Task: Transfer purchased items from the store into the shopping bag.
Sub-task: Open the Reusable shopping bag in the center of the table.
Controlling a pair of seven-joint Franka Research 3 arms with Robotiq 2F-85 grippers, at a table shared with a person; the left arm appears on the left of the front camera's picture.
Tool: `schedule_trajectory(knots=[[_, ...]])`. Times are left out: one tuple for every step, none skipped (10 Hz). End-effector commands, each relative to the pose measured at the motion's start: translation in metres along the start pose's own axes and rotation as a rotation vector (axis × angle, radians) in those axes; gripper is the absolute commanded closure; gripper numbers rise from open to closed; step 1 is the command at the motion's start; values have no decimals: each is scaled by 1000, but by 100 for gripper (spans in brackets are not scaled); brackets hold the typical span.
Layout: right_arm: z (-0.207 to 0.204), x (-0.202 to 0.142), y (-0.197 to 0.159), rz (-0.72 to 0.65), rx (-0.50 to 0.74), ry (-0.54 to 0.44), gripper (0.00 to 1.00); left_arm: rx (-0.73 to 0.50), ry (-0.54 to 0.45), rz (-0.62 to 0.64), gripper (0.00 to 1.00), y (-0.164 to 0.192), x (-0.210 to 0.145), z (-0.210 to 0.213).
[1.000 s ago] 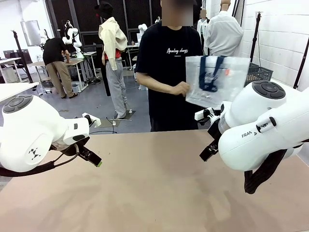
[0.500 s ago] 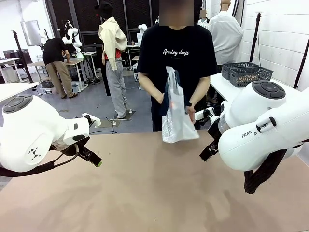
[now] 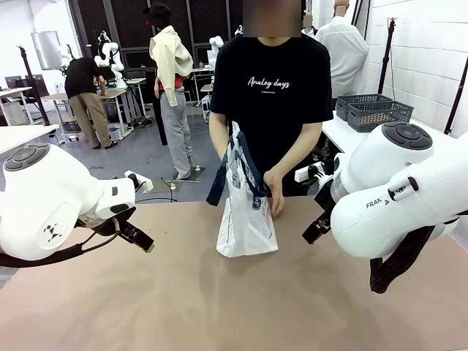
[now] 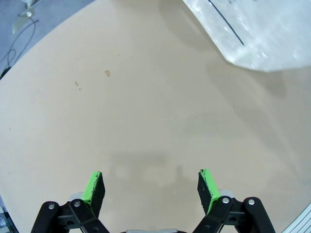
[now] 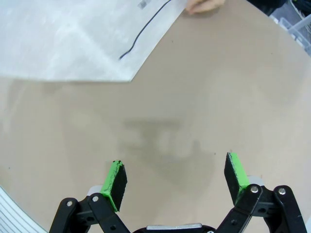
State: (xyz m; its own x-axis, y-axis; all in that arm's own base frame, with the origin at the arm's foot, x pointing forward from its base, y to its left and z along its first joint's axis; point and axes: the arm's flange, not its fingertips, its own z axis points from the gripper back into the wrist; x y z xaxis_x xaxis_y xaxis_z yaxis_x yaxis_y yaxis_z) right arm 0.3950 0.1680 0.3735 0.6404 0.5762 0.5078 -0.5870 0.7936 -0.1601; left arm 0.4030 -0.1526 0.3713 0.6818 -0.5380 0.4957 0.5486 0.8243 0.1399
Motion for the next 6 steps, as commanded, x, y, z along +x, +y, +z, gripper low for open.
schedule_trajectory(knots=[[0,0,0,0,0,0,0,0,0,3,0,1,0,0],[0,0,0,0,0,0,0,0,0,3,0,1,0,0],[0,0,0,0,0,0,0,0,0,3,0,1,0,0],[0,0,0,0,0,0,0,0,0,3,0,1,0,0],[0,0,0,0,0,0,0,0,0,3,0,1,0,0],[0,0,0,0,0,0,0,0,0,3,0,1,0,0]])
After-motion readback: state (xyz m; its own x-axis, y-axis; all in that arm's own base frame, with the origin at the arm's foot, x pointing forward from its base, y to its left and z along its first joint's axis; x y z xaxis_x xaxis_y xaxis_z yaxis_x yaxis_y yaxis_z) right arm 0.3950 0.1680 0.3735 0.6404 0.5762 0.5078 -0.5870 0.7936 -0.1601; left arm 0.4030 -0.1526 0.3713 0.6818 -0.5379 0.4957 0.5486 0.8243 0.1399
